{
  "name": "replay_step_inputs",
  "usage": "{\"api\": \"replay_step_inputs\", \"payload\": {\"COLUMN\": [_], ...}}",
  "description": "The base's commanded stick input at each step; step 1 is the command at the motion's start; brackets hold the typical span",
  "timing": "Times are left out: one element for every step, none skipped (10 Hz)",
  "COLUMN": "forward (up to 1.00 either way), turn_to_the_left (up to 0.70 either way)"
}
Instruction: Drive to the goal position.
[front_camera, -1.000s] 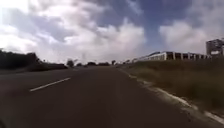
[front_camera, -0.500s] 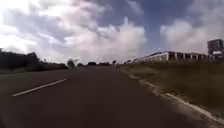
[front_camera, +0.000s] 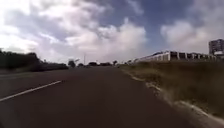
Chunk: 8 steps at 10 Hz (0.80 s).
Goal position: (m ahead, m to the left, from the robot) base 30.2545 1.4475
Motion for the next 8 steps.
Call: {"api": "replay_step_inputs", "payload": {"forward": [1.0, 1.0, 1.0, 1.0, 1.0, 1.0, 1.0, 1.0], "turn_to_the_left": [0.0, 0.0, 0.0, 0.0, 0.0, 0.0, 0.0, 0.0]}}
